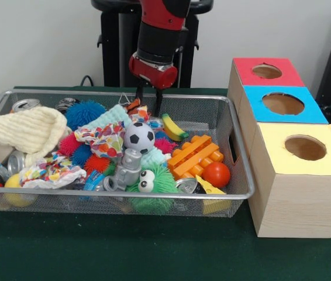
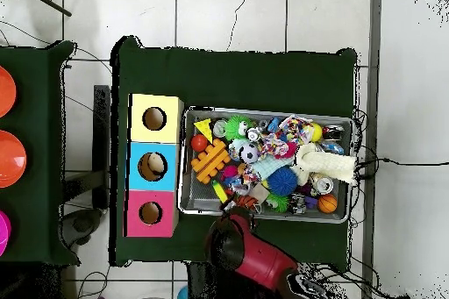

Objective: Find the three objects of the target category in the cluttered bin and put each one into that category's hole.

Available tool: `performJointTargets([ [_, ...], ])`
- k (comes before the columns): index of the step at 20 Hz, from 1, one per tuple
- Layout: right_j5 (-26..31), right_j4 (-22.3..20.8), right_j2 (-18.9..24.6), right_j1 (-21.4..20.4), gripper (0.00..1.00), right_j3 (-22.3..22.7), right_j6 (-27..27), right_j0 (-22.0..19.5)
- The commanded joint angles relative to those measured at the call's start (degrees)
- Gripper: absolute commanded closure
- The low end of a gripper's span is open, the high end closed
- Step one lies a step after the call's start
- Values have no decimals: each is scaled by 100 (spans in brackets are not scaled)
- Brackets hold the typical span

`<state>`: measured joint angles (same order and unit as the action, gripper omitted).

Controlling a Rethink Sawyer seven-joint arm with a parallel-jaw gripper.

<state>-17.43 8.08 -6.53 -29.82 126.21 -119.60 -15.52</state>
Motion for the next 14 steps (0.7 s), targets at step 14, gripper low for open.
performJointTargets([
  [14, -873, 115, 493, 921, 0, -688, -1098, -19],
])
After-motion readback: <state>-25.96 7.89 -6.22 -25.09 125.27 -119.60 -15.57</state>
